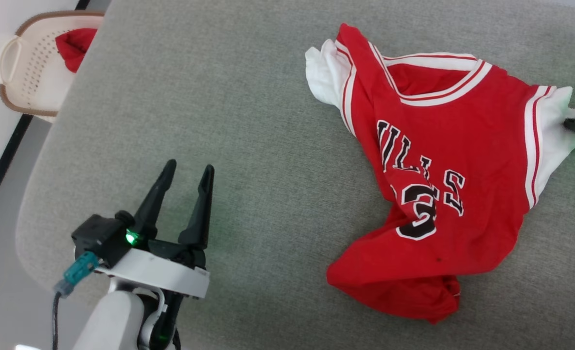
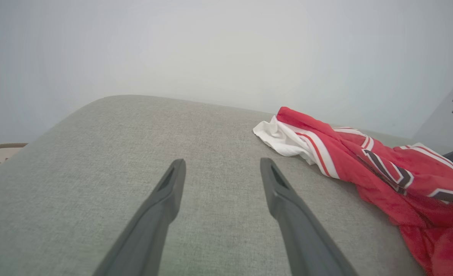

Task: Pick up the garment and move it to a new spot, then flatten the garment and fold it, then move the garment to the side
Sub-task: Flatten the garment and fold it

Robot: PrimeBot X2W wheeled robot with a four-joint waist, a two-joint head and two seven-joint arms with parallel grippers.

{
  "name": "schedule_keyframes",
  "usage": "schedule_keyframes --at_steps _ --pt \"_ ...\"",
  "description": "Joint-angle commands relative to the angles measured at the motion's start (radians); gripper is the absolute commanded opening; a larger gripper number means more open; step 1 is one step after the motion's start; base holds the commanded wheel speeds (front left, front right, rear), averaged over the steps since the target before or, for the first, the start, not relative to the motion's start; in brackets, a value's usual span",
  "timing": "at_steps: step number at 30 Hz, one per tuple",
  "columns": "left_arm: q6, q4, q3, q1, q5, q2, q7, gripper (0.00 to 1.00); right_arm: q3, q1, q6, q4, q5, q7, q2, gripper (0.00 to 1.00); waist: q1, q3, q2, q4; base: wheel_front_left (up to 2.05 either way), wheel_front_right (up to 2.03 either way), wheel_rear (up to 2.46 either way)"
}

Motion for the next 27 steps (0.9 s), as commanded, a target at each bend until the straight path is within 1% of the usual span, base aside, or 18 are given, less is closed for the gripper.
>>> schedule_keyframes --at_steps 1,4,7,9,11,16,21,24,25,26,27 --pt "-0.003 -0.008 0.003 0.009 0.002 0.0 0.0 1.0 -0.004 0.026 -0.001 0.023 -0.008 -0.007 0.011 0.0 0.0 -0.002 -0.0001 -0.02 0.0 0.0 0.0" --pt "-0.003 -0.012 0.015 0.017 -0.005 0.007 0.0 1.0 -0.049 0.033 -0.001 0.013 -0.02 -0.041 0.001 0.0 0.0 -0.01 -0.0001 -0.047 0.0 0.0 0.0" --pt "-0.003 -0.022 0.032 0.021 -0.008 0.014 0.0 1.0 -0.086 0.061 -0.001 -0.027 -0.03 -0.063 -0.006 0.0 0.0 -0.018 -0.0001 -0.075 0.0 0.0 0.0" --pt "-0.003 -0.026 0.038 0.024 -0.007 0.016 0.0 1.0 -0.103 0.075 -0.001 -0.043 -0.03 -0.064 -0.009 0.0 0.0 -0.019 -0.0001 -0.085 0.0 0.0 0.0" --pt "-0.003 -0.035 0.047 0.025 -0.007 0.018 0.0 1.0 -0.137 0.103 -0.001 -0.08 -0.044 -0.061 -0.027 0.0 0.0 -0.017 -0.0001 -0.101 0.0 0.0 0.0" --pt "-0.004 -0.046 0.056 0.021 -0.004 0.027 0.0 1.0 -0.245 0.17 -0.001 -0.151 -0.1 -0.054 -0.038 0.0 0.0 -0.006 -0.0001 -0.127 0.0 0.0 0.0" --pt "-0.003 -0.046 0.052 0.003 -0.009 0.034 0.0 1.0 -0.355 0.221 -0.001 -0.189 -0.155 -0.049 -0.002 0.0 0.0 0.005 -0.0001 -0.129 0.0 0.0 0.0" --pt "-0.003 -0.038 0.049 0.001 -0.008 0.036 0.0 1.0 -0.397 0.243 -0.001 -0.198 -0.194 -0.071 0.027 0.0 0.0 0.003 -0.0001 -0.127 0.0 0.0 0.0" --pt "-0.003 -0.034 0.05 0.004 -0.007 0.04 0.0 1.0 -0.404 0.251 -0.001 -0.198 -0.202 -0.081 0.04 0.24 0.0 -0.003 -0.0001 -0.129 0.0 0.0 0.0" --pt "-0.003 -0.032 0.051 0.009 -0.006 0.044 0.0 1.0 -0.408 0.255 -0.001 -0.205 -0.21 -0.097 0.05 1.0 0.0 -0.008 -0.0001 -0.132 0.0 0.0 0.0" --pt "-0.003 -0.029 0.054 0.014 -0.006 0.047 0.0 1.0 -0.419 0.26 -0.001 -0.213 -0.216 -0.118 0.059 1.0 0.0 -0.016 -0.0001 -0.135 0.0 0.0 0.0"
